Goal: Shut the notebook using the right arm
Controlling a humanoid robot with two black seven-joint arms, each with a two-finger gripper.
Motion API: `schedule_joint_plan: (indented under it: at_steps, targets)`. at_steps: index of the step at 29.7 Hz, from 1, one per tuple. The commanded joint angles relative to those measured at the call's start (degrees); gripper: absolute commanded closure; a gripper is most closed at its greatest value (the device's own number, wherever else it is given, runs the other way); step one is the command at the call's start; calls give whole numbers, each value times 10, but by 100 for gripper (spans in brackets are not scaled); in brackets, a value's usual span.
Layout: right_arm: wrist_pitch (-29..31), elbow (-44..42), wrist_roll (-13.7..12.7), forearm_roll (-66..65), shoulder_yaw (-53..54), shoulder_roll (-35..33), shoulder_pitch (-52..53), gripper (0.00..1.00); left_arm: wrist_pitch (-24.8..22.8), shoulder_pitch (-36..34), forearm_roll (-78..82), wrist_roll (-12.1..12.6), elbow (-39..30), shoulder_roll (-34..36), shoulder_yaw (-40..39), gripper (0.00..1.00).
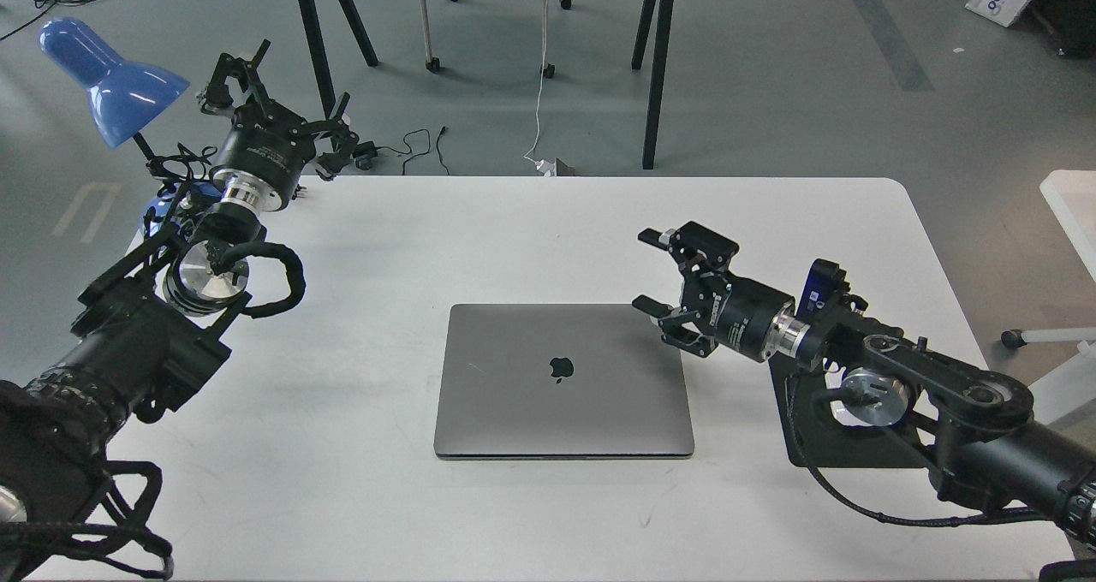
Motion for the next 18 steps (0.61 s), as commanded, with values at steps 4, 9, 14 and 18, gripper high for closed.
schedule_joint_plan:
  at_steps: [4, 9, 14, 18]
  targets:
    - [-5, -7, -31, 2, 198, 3, 18, 0, 0, 0, 0, 0, 0, 0, 0, 0]
    - [-5, -36, -37, 69, 292, 1, 20, 0, 0, 0, 0, 0, 0, -1, 0, 0]
    - [3, -102, -54, 195, 298, -13, 28, 0, 0, 0, 0, 0, 0, 0, 0, 0]
    - [19, -138, -66, 256, 301, -14, 30, 0, 0, 0, 0, 0, 0, -1, 0, 0]
